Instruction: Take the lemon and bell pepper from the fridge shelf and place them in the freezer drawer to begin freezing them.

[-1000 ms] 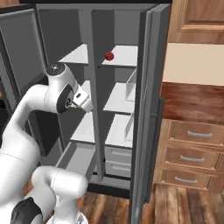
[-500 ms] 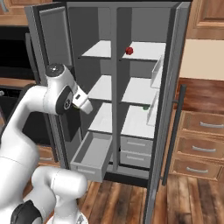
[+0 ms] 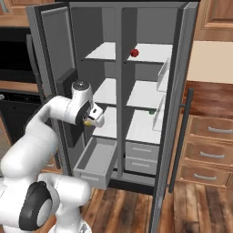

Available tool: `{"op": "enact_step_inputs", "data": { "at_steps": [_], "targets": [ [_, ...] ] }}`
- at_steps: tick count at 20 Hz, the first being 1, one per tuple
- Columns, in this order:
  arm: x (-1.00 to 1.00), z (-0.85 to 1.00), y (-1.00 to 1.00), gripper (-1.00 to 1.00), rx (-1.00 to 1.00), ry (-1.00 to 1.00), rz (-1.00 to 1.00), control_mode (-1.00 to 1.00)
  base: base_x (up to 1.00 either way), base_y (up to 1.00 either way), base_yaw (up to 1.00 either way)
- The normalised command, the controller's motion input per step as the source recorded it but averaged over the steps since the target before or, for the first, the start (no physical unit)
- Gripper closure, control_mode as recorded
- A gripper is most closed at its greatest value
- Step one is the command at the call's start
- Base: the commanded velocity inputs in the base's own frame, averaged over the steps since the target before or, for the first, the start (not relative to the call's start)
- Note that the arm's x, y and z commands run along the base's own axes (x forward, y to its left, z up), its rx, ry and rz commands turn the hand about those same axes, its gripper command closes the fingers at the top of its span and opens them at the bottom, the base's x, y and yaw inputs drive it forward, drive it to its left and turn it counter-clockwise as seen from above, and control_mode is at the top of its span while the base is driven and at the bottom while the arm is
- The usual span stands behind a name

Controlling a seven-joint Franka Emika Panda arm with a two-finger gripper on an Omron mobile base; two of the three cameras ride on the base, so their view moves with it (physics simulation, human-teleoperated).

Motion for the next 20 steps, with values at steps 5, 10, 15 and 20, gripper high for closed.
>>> {"op": "enact_step_inputs", "data": {
  "at_steps": [5, 10, 15, 20],
  "targets": [
    [0.5, -0.82, 0.0, 1.0, 0.0, 0.15, 0.33, -1.0, 0.0, 0.0, 0.0],
    [0.32, -0.9, 0.03, 1.0, 0.0, 0.03, 0.27, -1.0, 0.0, 0.0, 0.0],
    [0.11, -0.98, 0.03, 1.0, 0.0, 0.0, 0.28, -1.0, 0.0, 0.0, 0.0],
    [0.04, -0.95, 0.16, 1.0, 0.0, 0.0, 0.28, -1.0, 0.0, 0.0, 0.0]
  ]
}}
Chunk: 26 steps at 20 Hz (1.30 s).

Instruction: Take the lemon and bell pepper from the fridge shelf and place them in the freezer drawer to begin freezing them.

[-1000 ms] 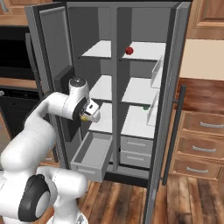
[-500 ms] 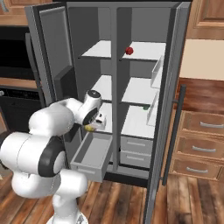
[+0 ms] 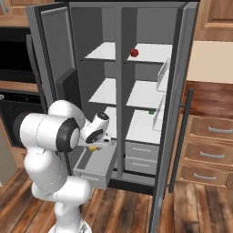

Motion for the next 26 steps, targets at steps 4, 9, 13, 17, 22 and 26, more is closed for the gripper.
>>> {"op": "enact_step_inputs", "data": {
  "at_steps": [4, 9, 13, 17, 22, 26],
  "targets": [
    [0.52, -0.68, 0.11, 1.0, 0.0, 0.06, 0.25, -1.0, 0.0, 0.0, 0.0],
    [0.55, -0.68, 0.01, 1.0, 0.02, 0.04, 0.27, -1.0, 0.0, 0.0, 0.0],
    [0.58, -0.56, 0.0, 1.0, 0.04, 0.03, 0.26, -1.0, 0.0, 0.0, 0.0],
    [0.61, -0.57, 0.01, 1.0, 0.02, 0.04, 0.21, -1.0, 0.0, 0.0, 0.0],
    [0.17, -0.69, 0.27, 1.0, 0.0, 0.0, 0.13, -1.0, 0.0, 0.0, 0.0],
    [0.14, -0.39, 0.59, 1.0, 0.0, 0.03, 0.0, -1.0, 0.0, 0.0, 0.0]
  ]
}}
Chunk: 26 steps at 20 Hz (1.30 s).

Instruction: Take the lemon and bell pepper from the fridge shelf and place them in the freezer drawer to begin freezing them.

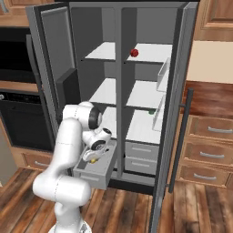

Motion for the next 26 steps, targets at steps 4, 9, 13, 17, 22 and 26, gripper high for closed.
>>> {"op": "enact_step_inputs", "data": {
  "at_steps": [4, 9, 13, 17, 22, 26],
  "targets": [
    [0.46, -0.34, 0.08, 1.0, 0.0, 0.03, 0.01, -1.0, 0.0, 0.0, 0.0],
    [0.47, -0.57, 0.0, 1.0, 0.0, 0.01, 0.03, -1.0, 0.0, 0.0, 0.0],
    [0.55, -0.53, 0.0, 1.0, 0.0, 0.0, 0.01, -1.0, 0.0, 0.0, 0.0],
    [0.52, -0.61, 0.01, 1.0, 0.0, 0.02, 0.01, -1.0, 0.0, 0.0, 0.0],
    [0.16, -0.73, 0.13, 1.0, 0.0, 0.05, 0.01, -1.0, 0.0, 0.0, 0.0],
    [0.0, -0.73, 0.23, 1.0, 0.0, 0.07, 0.0, -1.0, 0.0, 0.0, 0.0]
  ]
}}
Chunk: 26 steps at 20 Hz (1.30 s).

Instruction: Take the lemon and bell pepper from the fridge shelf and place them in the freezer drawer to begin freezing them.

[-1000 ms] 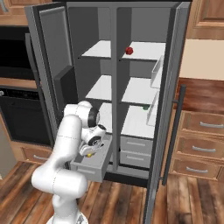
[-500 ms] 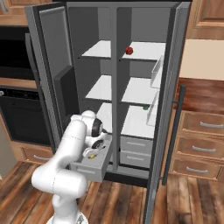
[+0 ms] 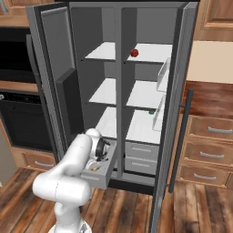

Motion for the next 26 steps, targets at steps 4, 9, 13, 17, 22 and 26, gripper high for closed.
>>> {"op": "enact_step_inputs", "data": {
  "at_steps": [4, 9, 13, 17, 22, 26],
  "targets": [
    [-0.17, -0.66, 0.25, 1.0, 0.0, 0.06, 0.0, -1.0, 0.0, 0.0, 0.0],
    [-0.72, -0.59, 0.14, -1.0, 0.0, 0.01, 0.0, -1.0, 0.0, 0.0, 0.0],
    [-0.96, -0.44, 0.01, -1.0, 0.0, 0.0, 0.0, -1.0, 0.0, 0.0, 0.0],
    [-0.59, -0.01, 0.0, -1.0, 0.0, -0.05, 0.0, -1.0, 0.0, 0.0, 0.0],
    [-0.81, 0.18, 0.0, -1.0, 0.0, -0.21, 0.0, -1.0, 0.0, 0.0, 0.0],
    [-0.99, 0.17, 0.0, -1.0, 0.0, -0.26, -0.01, -1.0, 0.0, 0.0, 0.0]
  ]
}}
